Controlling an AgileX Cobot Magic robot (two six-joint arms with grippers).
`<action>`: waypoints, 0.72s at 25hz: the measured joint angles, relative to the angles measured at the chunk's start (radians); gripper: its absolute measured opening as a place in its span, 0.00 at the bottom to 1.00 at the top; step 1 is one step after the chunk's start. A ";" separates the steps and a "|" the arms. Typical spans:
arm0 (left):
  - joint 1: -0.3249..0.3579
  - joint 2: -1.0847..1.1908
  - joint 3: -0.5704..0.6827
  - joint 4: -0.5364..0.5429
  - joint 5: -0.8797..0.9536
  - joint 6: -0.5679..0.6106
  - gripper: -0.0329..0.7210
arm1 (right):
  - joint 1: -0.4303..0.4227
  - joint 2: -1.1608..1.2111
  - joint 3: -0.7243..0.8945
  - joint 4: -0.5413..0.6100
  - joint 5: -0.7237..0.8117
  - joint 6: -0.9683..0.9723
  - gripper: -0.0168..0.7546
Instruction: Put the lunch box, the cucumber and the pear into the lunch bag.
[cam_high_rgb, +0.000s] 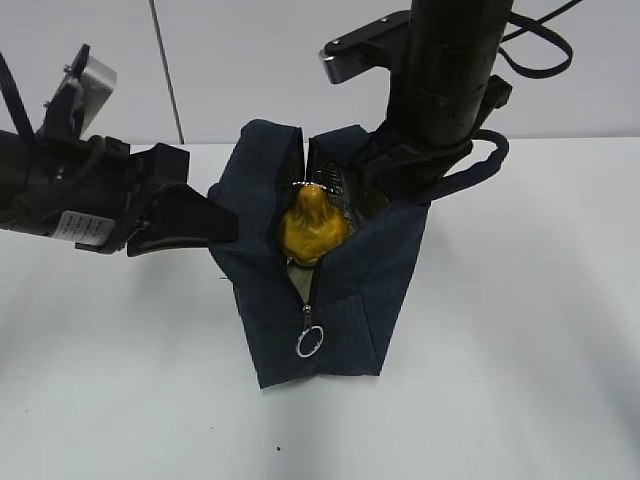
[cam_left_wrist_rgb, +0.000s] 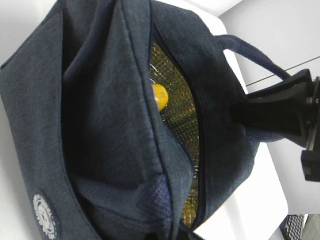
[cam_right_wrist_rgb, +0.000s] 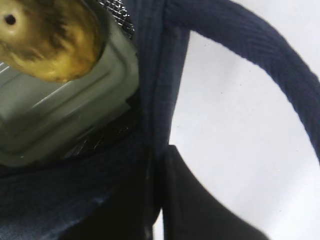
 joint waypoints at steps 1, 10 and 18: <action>0.000 0.000 0.000 0.000 -0.001 0.000 0.06 | 0.000 0.006 0.000 0.005 0.002 -0.004 0.03; 0.000 0.001 0.000 -0.001 0.020 0.001 0.08 | 0.000 0.069 0.000 0.015 0.004 -0.043 0.08; 0.000 0.001 0.000 -0.023 0.077 0.002 0.37 | -0.001 0.071 0.000 0.098 -0.048 -0.088 0.63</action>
